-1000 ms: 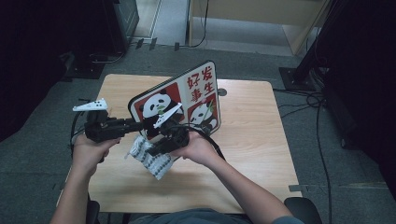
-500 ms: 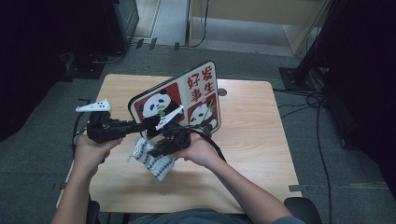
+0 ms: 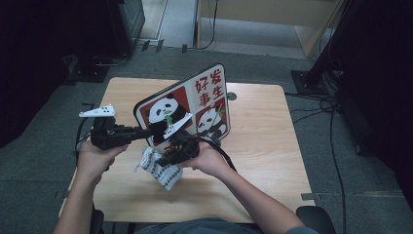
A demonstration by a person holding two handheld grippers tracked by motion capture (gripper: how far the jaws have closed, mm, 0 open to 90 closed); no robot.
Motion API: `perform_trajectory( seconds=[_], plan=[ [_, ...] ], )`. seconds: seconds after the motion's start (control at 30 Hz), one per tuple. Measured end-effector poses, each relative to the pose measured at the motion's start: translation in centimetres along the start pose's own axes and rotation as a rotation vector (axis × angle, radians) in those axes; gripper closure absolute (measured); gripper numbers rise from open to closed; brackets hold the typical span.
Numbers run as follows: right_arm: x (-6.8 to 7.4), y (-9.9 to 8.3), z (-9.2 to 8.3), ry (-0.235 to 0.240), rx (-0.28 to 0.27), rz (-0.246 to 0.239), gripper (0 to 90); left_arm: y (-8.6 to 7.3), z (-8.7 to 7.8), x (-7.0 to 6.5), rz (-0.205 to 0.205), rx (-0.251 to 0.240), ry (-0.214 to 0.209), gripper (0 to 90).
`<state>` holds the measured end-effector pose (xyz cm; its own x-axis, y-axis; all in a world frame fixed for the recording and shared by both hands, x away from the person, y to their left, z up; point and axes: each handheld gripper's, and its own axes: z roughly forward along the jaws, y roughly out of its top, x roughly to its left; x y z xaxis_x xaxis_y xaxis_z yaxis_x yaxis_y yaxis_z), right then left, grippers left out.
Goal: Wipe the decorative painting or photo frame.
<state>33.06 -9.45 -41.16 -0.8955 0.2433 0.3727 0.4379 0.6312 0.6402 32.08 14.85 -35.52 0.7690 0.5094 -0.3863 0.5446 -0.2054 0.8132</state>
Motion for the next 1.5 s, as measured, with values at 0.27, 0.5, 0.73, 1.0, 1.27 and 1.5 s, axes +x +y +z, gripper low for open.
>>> perform_trajectory(
  seconds=[0.27, 0.5, 0.73, 1.0, 1.27, 1.5],
  plan=[
    [-0.4, -1.0, 0.6, -0.009, 0.004, -0.021, 78.3, -0.1, 0.0, 0.0, -0.003, 0.001, 0.002, 77.1],
    [-0.5, -1.4, 1.2, -0.017, 0.016, -0.030, 78.3, -0.1, 0.0, 0.1, -0.004, 0.005, 0.000, 76.9],
    [-0.8, -2.8, 1.5, -0.027, 0.031, -0.046, 78.3, -0.1, 0.0, 0.0, -0.005, 0.006, 0.000, 76.9],
    [-1.7, -3.9, 1.3, -0.054, 0.035, -0.030, 78.4, -0.2, 0.0, 0.0, -0.002, 0.005, 0.004, 77.0],
    [-2.5, -4.7, 1.0, -0.072, 0.027, -0.004, 78.3, -0.3, 0.0, 0.1, -0.003, 0.009, 0.001, 76.8],
    [-2.7, -4.9, 0.6, -0.087, 0.019, 0.001, 78.3, -0.4, 0.1, 0.1, -0.007, 0.010, 0.003, 76.7]
  ],
)
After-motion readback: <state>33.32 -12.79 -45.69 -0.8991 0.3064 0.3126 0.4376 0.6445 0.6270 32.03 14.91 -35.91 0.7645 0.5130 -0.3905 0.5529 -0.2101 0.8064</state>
